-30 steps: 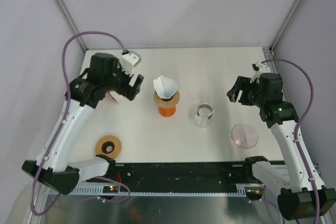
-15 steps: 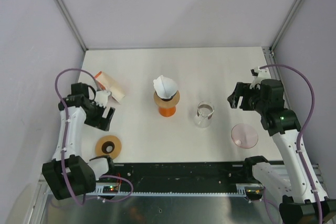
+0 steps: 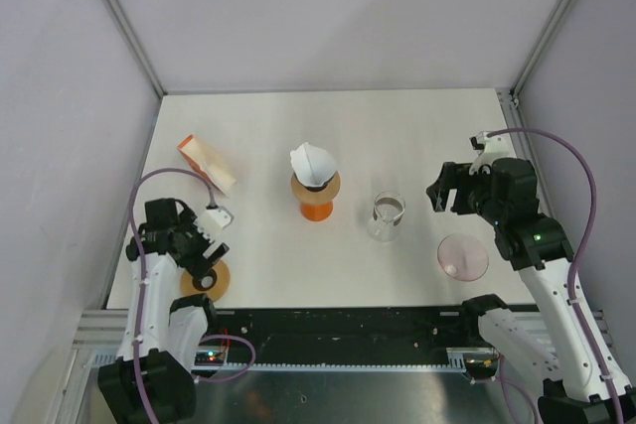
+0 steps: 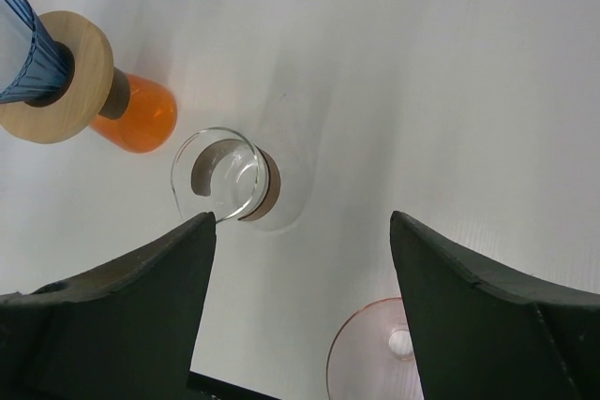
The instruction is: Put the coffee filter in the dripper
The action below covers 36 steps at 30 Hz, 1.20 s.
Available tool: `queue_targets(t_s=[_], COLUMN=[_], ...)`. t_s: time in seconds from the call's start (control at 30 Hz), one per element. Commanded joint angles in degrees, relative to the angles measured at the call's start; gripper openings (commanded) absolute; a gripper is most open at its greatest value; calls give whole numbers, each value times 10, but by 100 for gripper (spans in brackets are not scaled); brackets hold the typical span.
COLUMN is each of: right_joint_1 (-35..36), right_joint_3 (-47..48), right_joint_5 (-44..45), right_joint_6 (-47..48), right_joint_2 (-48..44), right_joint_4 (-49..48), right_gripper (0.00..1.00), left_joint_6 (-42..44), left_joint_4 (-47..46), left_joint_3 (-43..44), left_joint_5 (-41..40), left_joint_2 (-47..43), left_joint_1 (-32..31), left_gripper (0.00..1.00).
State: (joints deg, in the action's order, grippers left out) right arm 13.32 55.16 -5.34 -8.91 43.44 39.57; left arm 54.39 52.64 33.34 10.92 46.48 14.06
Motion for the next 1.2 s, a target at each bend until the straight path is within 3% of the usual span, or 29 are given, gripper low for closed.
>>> queue_targets(t_s=[0.0,0.47,0.8,0.97,1.03,1.17], right_joint_1=[10,37,50,52,52,51], right_joint_3=[-1,-1,-1,-1,-1,-1], right_joint_5=[12,19,4,-3,-5,-8], right_joint_6=[10,13,14,11,11,1], right_joint_2=[-7,-11,-10,-10,-8,-1], right_joint_4=[-12,-9,-13,-13,-13,-11], right_gripper=[80,81,82,82,82,82], left_joint_6=[91,144,140,136,129,121], left_joint_4=[-36,-40,-72,-79,-80,-79], left_joint_3=[-23,-54,-76,-85,-83,-80], left_joint_5=[41,36,59,79,91,117], left_joint_2=[-3,49,59,87,92,74], left_joint_1=[6,8,8,8,8,8], left_gripper=[98,95,80,63,52,19])
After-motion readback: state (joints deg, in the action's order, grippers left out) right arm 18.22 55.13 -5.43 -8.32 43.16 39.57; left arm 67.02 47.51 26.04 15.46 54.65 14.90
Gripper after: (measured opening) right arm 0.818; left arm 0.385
